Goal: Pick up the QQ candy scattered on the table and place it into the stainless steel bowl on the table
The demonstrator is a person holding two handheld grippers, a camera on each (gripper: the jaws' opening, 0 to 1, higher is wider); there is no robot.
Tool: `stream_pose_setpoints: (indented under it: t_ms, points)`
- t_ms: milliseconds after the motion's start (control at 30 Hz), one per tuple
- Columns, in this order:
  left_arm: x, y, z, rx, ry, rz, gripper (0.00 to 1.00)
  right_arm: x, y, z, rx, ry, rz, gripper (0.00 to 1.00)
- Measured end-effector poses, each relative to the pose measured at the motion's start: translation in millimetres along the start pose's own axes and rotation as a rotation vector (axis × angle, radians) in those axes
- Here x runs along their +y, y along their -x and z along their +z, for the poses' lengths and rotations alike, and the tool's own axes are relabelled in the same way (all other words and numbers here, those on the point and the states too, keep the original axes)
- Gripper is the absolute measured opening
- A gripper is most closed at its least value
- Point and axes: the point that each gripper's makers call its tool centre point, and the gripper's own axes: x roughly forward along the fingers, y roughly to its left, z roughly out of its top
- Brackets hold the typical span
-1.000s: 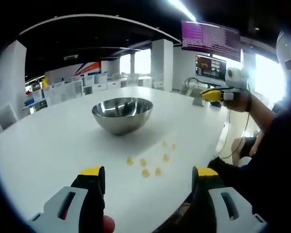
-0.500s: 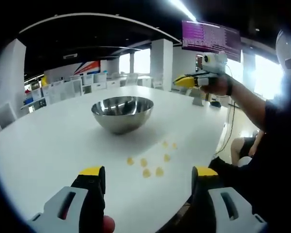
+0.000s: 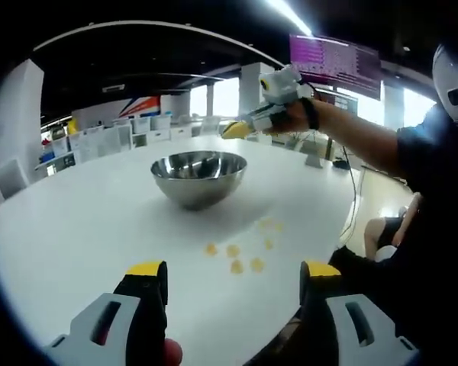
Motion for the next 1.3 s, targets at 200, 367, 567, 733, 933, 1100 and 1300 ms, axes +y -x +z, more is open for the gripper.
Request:
stream_pose_setpoints:
  t_ms: [200,367,567,733,933,1100,1300]
  points:
    - [-0.1,0.9,-0.8,-0.005,0.001,-0.004,0.71,-0.1,-29.3,-9.5,0.093,0.042,0.036,0.08]
    - [3.2,5.1,-2.4,-0.008,0.006,0.003,0.70,3.9,-40.8,-19.3,0.145,0.072,0.057,0.08]
    - [4.8,7.6,-3.4,-0.011,0.011,0.011,0.70,6.0,-38.9,-22.7,0.158,0.076,0.059,0.09]
    - [1.5,6.5,-4.2,-0.011,0.010,0.004,0.70,5.8,-33.5,-20.9,0.157,0.076,0.054,0.11]
    - [-0.7,7.1,-3.9,-0.013,0.009,0.002,0.70,4.1,-27.9,-18.7,0.153,0.073,0.046,0.16]
    - [-2.4,7.7,-3.9,-0.013,0.008,0.000,0.70,5.0,-17.9,-13.9,0.138,0.070,0.030,0.16]
    - [-5.5,7.4,-2.9,-0.015,0.005,-0.007,0.70,16.3,13.8,-3.6,0.071,0.068,-0.002,0.16]
